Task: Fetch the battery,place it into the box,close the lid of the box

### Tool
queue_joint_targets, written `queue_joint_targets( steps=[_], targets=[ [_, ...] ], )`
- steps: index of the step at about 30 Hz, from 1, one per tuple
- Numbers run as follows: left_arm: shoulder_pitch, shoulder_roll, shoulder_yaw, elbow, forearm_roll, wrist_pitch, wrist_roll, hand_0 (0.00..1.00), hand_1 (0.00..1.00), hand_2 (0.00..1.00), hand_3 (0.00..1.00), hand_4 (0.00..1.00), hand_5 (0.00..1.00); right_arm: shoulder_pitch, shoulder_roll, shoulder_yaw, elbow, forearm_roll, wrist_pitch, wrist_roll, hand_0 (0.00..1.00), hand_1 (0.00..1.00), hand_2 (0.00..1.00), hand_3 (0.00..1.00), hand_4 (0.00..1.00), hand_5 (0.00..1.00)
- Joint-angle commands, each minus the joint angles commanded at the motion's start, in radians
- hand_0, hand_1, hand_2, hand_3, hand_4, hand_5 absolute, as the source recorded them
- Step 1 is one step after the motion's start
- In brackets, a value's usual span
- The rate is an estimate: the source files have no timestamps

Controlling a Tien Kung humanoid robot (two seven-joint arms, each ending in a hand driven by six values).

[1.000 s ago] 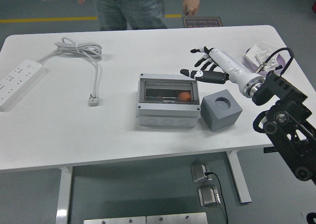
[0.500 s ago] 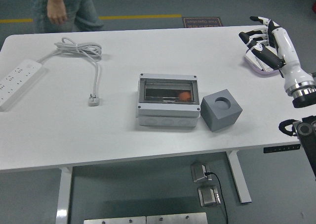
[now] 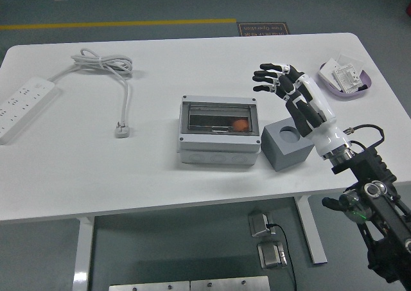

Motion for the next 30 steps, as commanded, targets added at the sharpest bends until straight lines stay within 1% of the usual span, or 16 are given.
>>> queue_joint_targets(
  steps=[1, 2, 4, 7, 8, 11, 13, 14, 19, 20, 22, 25, 26, 30],
  targets=[
    [0.0, 0.0, 0.0, 0.0, 0.0, 0.0, 0.001, 0.659, 0.707, 0.664, 0.667, 0.739, 0.241, -0.002, -0.001, -0.001, -0.001, 0.036, 0.012, 0.001, 0.737, 0.766, 0.81, 0.862, 0.906, 0.712],
    [0.001, 0.0, 0.0, 0.0, -0.001, 0.0, 0.001, 0.658, 0.703, 0.66, 0.673, 0.74, 0.241, -0.003, -0.001, -0.001, -0.001, 0.072, 0.022, 0.001, 0.733, 0.703, 0.699, 0.828, 0.922, 0.786],
    [0.002, 0.0, 0.001, 0.0, -0.002, 0.0, 0.002, 0.658, 0.703, 0.66, 0.673, 0.74, 0.241, -0.008, -0.001, 0.001, -0.004, 0.156, 0.033, 0.001, 0.733, 0.703, 0.699, 0.828, 0.922, 0.786],
    [0.003, 0.001, 0.0, 0.0, -0.001, 0.0, 0.003, 0.658, 0.703, 0.66, 0.673, 0.74, 0.241, -0.012, 0.0, 0.007, -0.009, 0.268, 0.033, -0.002, 0.733, 0.703, 0.699, 0.828, 0.922, 0.786],
    [0.003, 0.002, 0.0, 0.0, -0.001, -0.001, 0.004, 0.66, 0.703, 0.66, 0.673, 0.74, 0.243, -0.012, 0.001, 0.011, -0.011, 0.299, 0.031, -0.005, 0.818, 0.748, 0.786, 0.742, 0.96, 0.959],
    [0.002, 0.004, -0.001, 0.0, 0.001, -0.002, 0.004, 0.66, 0.703, 0.66, 0.673, 0.74, 0.243, -0.013, 0.003, 0.028, -0.022, 0.386, 0.025, -0.018, 0.818, 0.748, 0.786, 0.742, 0.96, 0.959],
    [0.001, 0.006, -0.001, 0.0, 0.003, -0.002, 0.003, 0.66, 0.703, 0.66, 0.673, 0.74, 0.243, -0.013, 0.003, 0.05, -0.038, 0.404, 0.025, -0.032, 0.818, 0.748, 0.786, 0.742, 0.96, 0.959],
    [0.001, 0.007, -0.001, 0.0, 0.003, -0.002, 0.003, 0.659, 0.702, 0.66, 0.672, 0.741, 0.245, -0.013, 0.003, 0.062, -0.046, 0.402, 0.025, -0.038, 0.998, 0.914, 0.92, 0.752, 0.976, 0.996],
    [0.0, 0.009, 0.0, 0.0, 0.006, -0.003, 0.003, 0.659, 0.702, 0.66, 0.672, 0.741, 0.245, -0.004, -0.01, 0.137, -0.11, 0.315, -0.012, -0.067, 0.998, 0.914, 0.92, 0.752, 0.976, 0.996],
    [0.0, 0.009, 0.0, 0.0, 0.007, -0.003, 0.003, 0.659, 0.7, 0.659, 0.674, 0.741, 0.245, -0.001, -0.013, 0.154, -0.126, 0.295, -0.025, -0.072, 0.998, 0.905, 0.928, 0.944, 0.982, 0.998],
    [0.0, 0.009, 0.0, 0.0, 0.007, -0.004, 0.003, 0.659, 0.7, 0.659, 0.674, 0.741, 0.245, 0.005, -0.021, 0.187, -0.154, 0.252, -0.049, -0.08, 0.998, 0.905, 0.928, 0.944, 0.982, 0.998],
    [-0.001, 0.01, 0.001, 0.0, 0.006, -0.004, 0.002, 0.659, 0.7, 0.659, 0.674, 0.741, 0.245, 0.007, -0.034, 0.232, -0.169, 0.192, -0.08, -0.092, 0.998, 0.905, 0.928, 0.944, 0.982, 0.998],
    [-0.001, 0.01, 0.002, 0.0, 0.006, -0.004, 0.001, 0.66, 0.7, 0.658, 0.677, 0.741, 0.245, 0.007, -0.038, 0.242, -0.171, 0.177, -0.085, -0.094, 0.98, 0.839, 0.867, 0.998, 0.996, 0.998],
    [-0.001, 0.01, 0.004, 0.0, 0.002, -0.006, 0.0, 0.66, 0.7, 0.658, 0.677, 0.741, 0.245, 0.012, -0.058, 0.288, -0.178, 0.127, -0.102, -0.11, 0.98, 0.839, 0.867, 0.998, 0.996, 0.998]
  ],
)
